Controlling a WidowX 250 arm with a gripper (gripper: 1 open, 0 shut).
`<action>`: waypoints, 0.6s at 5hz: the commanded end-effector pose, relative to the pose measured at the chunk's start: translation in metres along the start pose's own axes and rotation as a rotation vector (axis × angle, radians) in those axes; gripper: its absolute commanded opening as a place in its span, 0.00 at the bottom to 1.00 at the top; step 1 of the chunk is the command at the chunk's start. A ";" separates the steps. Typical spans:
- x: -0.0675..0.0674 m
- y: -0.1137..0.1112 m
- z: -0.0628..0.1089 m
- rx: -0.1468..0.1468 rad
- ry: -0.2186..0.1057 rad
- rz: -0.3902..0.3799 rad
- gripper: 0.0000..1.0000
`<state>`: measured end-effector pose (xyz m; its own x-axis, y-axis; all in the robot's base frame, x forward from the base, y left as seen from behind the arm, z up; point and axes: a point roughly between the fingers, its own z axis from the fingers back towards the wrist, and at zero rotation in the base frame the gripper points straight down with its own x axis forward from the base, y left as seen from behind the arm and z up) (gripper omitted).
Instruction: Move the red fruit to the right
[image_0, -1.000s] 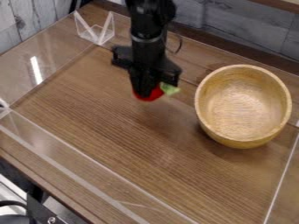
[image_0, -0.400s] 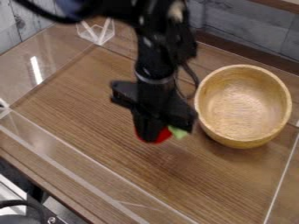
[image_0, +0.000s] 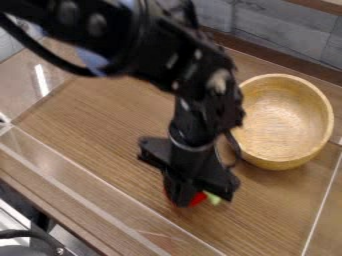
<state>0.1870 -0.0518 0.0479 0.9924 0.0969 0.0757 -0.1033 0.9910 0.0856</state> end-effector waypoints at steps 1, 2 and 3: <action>0.002 -0.015 -0.006 -0.010 -0.014 -0.022 0.00; 0.000 -0.023 -0.008 -0.023 -0.005 -0.034 0.00; -0.001 -0.029 -0.008 -0.036 0.003 -0.033 1.00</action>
<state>0.1813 -0.0749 0.0305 0.9970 0.0683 0.0355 -0.0707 0.9950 0.0705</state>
